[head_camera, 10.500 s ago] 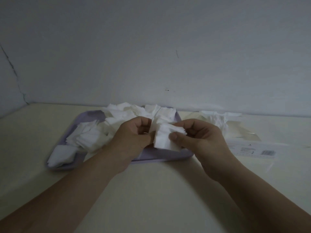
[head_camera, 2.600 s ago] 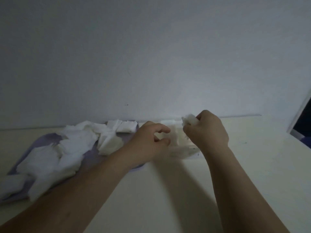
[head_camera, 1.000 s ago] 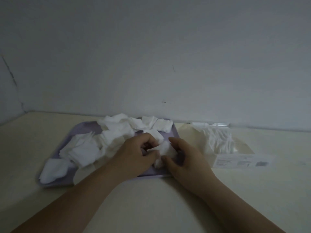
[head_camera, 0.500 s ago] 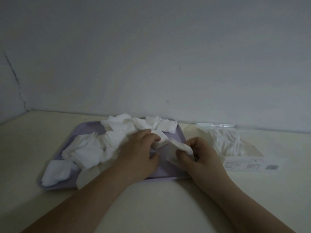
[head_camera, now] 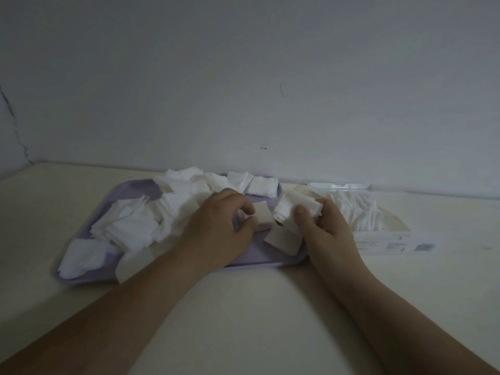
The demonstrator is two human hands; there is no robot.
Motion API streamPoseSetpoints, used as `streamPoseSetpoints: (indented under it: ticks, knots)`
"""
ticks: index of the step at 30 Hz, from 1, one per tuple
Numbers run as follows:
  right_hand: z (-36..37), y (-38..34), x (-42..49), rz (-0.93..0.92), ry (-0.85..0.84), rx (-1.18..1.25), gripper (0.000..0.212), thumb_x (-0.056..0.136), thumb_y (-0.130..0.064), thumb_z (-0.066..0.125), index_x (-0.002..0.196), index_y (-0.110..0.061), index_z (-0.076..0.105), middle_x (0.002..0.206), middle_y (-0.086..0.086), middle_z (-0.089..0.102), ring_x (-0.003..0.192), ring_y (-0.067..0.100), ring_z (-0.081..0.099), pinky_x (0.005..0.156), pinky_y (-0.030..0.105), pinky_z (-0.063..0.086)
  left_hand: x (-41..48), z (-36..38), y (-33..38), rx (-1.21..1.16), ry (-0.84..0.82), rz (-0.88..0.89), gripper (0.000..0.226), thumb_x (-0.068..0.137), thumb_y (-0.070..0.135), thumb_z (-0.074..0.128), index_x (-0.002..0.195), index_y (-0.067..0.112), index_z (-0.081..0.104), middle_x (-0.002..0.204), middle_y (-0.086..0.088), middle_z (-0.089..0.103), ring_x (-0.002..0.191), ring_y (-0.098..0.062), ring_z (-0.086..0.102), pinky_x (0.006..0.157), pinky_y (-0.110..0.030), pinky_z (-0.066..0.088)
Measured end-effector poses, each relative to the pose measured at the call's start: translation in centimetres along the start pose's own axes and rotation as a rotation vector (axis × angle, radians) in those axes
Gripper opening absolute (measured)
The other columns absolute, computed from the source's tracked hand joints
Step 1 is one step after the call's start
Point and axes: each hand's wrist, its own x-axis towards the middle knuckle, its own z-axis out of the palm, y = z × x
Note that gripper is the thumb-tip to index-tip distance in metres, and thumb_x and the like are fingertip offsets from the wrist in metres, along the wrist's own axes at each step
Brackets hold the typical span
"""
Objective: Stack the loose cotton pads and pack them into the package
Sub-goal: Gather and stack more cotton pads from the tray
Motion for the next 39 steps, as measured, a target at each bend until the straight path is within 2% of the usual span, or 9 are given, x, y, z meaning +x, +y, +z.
streamPoseSetpoints:
  ticks: [7, 12, 15, 17, 21, 25, 31, 36, 39]
  knots:
    - [0.5, -0.3, -0.1, 0.021, -0.074, 0.048, 0.020, 0.103, -0.028, 0.060, 0.117, -0.016, 0.054, 0.093, 0.010, 0.078, 0.084, 0.026, 0.078, 0.084, 0.053, 0.061, 0.0, 0.5, 1.6, 0.025, -0.113, 0.111, 0.017, 0.083, 0.048, 0.066, 0.076, 0.034, 0.063, 0.082, 0.014, 0.061, 0.085, -0.012, 0.058, 0.083, -0.038, 0.047]
    - [0.5, -0.4, -0.2, -0.016, -0.048, 0.016, 0.012, 0.099, -0.027, 0.065, 0.106, -0.018, 0.060, 0.104, 0.013, 0.071, 0.098, 0.028, 0.069, 0.088, 0.050, 0.058, -0.1, 0.7, 2.1, 0.166, -0.362, -0.004, 0.042, 0.083, 0.057, 0.067, 0.118, 0.035, 0.067, 0.132, 0.014, 0.046, 0.124, -0.008, 0.033, 0.096, -0.014, 0.015]
    - [0.3, -0.5, -0.2, -0.019, -0.033, -0.013, 0.010, 0.099, -0.024, 0.064, 0.105, -0.017, 0.059, 0.100, 0.009, 0.070, 0.088, 0.019, 0.067, 0.080, 0.037, 0.055, -0.1, 0.8, 2.2, 0.115, -0.398, -0.018, 0.028, 0.082, 0.051, 0.071, 0.107, 0.043, 0.062, 0.133, 0.014, 0.044, 0.129, -0.014, 0.034, 0.102, -0.018, 0.020]
    - [0.2, -0.3, -0.1, -0.032, -0.021, -0.048, 0.008, 0.099, -0.023, 0.063, 0.102, -0.017, 0.058, 0.092, 0.004, 0.067, 0.078, 0.010, 0.061, 0.071, 0.023, 0.051, -0.2, 0.8, 2.1, -0.005, -0.360, -0.025, 0.022, 0.070, 0.052, 0.070, 0.084, 0.040, 0.058, 0.123, 0.012, 0.053, 0.123, -0.015, 0.048, 0.104, -0.025, 0.036]
    - [0.2, 0.2, 0.1, -0.068, 0.016, -0.125, 0.005, 0.099, -0.021, 0.063, 0.100, -0.019, 0.058, 0.086, -0.001, 0.066, 0.068, -0.001, 0.055, 0.063, 0.010, 0.044, -0.5, 0.2, 1.5, -0.410, -0.216, -0.117, 0.017, 0.068, 0.026, 0.078, 0.074, 0.019, 0.064, 0.091, 0.000, 0.074, 0.087, -0.020, 0.069, 0.077, -0.041, 0.055]
    - [-0.1, 0.2, 0.2, -0.062, -0.045, -0.087, 0.006, 0.094, -0.019, 0.071, 0.096, -0.022, 0.066, 0.086, 0.002, 0.077, 0.082, 0.017, 0.073, 0.074, 0.034, 0.057, -0.4, -0.6, 1.7, -0.740, -0.181, -0.244, 0.018, 0.070, 0.007, 0.087, 0.076, 0.014, 0.070, 0.077, -0.010, 0.074, 0.073, -0.024, 0.063, 0.073, -0.038, 0.052]
    - [-0.1, 0.2, 0.0, 0.004, -0.248, 0.088, 0.013, 0.087, -0.021, 0.077, 0.095, -0.016, 0.068, 0.090, 0.012, 0.080, 0.093, 0.038, 0.077, 0.090, 0.059, 0.057, -0.4, -0.8, 2.4, -0.823, -0.174, -0.305, 0.017, 0.084, -0.003, 0.077, 0.088, 0.013, 0.072, 0.082, -0.009, 0.079, 0.073, -0.014, 0.070, 0.059, -0.022, 0.055]
    - [-0.2, 0.0, -0.2, -0.019, -0.334, 0.117, 0.014, 0.100, -0.015, 0.066, 0.110, -0.010, 0.073, 0.098, 0.007, 0.081, 0.096, 0.021, 0.077, 0.087, 0.035, 0.058, -0.3, -0.9, 2.3, -0.760, -0.134, -0.310, 0.020, 0.082, 0.005, 0.082, 0.081, 0.023, 0.075, 0.080, -0.001, 0.075, 0.070, -0.009, 0.062, 0.061, -0.018, 0.049]
    - [-0.1, 0.1, -0.3, -0.040, -0.378, 0.116, 0.015, 0.101, -0.017, 0.064, 0.111, -0.013, 0.075, 0.101, 0.007, 0.081, 0.099, 0.022, 0.077, 0.090, 0.036, 0.059, -0.3, -0.8, 2.1, -0.722, -0.130, -0.295, 0.021, 0.079, 0.010, 0.086, 0.079, 0.029, 0.077, 0.080, 0.001, 0.074, 0.071, -0.010, 0.061, 0.064, -0.019, 0.049]
